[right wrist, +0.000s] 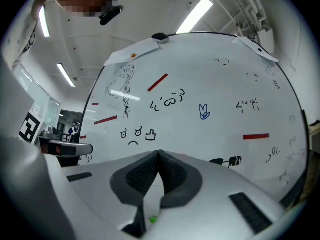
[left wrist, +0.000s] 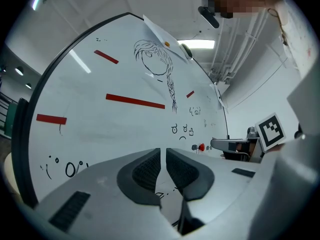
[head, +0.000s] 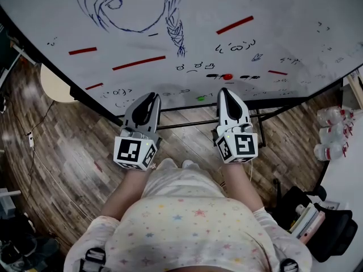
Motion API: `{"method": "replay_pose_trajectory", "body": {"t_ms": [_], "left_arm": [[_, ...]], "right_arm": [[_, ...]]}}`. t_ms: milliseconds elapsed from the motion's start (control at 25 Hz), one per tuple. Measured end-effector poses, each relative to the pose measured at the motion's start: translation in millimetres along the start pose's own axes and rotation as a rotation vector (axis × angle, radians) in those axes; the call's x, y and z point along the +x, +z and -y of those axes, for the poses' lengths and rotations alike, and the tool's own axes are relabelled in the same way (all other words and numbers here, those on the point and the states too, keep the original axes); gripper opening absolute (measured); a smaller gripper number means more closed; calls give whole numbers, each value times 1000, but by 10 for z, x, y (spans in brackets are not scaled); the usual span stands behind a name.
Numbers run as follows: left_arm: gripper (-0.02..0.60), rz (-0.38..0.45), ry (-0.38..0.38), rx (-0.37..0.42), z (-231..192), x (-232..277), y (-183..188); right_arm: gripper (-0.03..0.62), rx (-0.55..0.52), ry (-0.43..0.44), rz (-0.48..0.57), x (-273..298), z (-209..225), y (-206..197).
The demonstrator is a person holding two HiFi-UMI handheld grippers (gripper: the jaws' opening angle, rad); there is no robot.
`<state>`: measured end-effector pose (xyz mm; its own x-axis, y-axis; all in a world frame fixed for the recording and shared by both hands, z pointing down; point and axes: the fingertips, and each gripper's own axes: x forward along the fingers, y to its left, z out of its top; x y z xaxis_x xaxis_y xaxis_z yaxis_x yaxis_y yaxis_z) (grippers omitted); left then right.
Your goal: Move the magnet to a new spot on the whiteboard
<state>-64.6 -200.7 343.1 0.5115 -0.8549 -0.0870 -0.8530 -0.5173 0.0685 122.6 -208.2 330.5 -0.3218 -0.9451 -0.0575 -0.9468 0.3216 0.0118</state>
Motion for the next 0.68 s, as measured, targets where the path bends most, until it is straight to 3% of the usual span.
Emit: {"method": "replay_pose_trajectory", "body": {"t_ms": [680], "left_arm": [[41, -4, 18, 8, -95, -76, -19]], "right_arm": [[0, 1, 5, -9, 27, -72, -62]]}}
